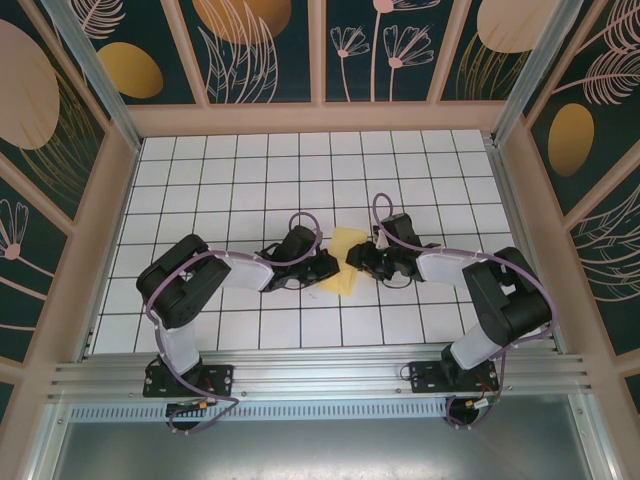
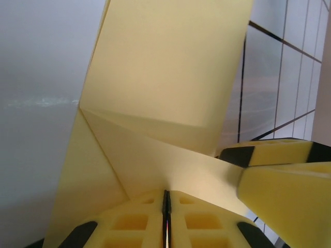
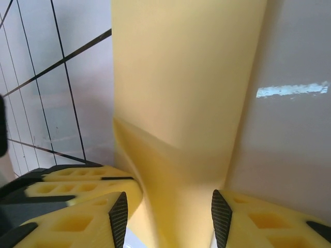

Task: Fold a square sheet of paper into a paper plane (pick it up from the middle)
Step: Fold the triangle a second time at the center of the table.

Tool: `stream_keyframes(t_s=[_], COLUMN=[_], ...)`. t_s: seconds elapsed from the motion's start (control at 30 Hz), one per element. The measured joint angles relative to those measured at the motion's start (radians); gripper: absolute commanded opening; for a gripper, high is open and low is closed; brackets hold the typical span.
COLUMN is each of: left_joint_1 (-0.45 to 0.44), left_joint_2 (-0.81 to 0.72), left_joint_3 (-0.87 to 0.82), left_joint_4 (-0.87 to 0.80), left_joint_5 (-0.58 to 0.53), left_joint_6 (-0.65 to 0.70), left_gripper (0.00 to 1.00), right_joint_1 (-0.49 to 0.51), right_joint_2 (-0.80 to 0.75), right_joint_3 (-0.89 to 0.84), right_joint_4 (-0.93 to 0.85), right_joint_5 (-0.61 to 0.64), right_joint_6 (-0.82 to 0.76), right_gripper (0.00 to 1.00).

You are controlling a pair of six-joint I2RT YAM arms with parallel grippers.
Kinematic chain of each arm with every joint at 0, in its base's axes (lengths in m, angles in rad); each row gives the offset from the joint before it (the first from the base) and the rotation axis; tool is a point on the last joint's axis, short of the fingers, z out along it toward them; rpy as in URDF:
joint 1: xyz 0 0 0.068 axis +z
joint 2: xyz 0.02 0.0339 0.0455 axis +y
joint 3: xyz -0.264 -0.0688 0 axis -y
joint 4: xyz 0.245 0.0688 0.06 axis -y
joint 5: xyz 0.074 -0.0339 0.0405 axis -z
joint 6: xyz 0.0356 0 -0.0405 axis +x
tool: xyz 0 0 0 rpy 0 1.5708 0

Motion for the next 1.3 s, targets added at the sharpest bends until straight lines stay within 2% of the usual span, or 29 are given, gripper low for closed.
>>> stream_keyframes(t_s=[0.47,0.57,0.63,0.8,1.07,1.3], left_joint_1=[0.003,0.003,0.003,0.003,0.003,0.003], left_joint_2=[0.014,0.014,0.014,0.014,0.015,0.015], left_joint_3=[0.001,0.001,0.002,0.002,0.011,0.025], left_joint_4=[0.015,0.015,0.015,0.014,0.006,-0.013], left_joint_5=[0.013,0.013,0.013,0.012,0.005,-0.011], left_joint_6=[-0.004,-0.004,-0.004,-0.004,-0.003,-0.003], left_gripper=[0.13,0.13,0.13,0.13,0.14,0.19], right_joint_1=[0.0,0.002,0.005,0.019,0.109,0.109], right_joint_2=[-0.013,-0.056,-0.109,-0.198,-0.084,0.001], right_joint_3=[-0.001,-0.009,-0.021,-0.05,-0.06,-0.06], right_joint_4=[-0.014,-0.04,-0.053,-0.037,-0.005,-0.005], right_joint_5=[0.04,0.077,0.092,0.067,-0.015,-0.022], right_joint_6=[0.019,0.029,0.036,0.05,0.047,0.023], right_gripper=[0.5,0.4,0.25,0.05,0.01,0.03])
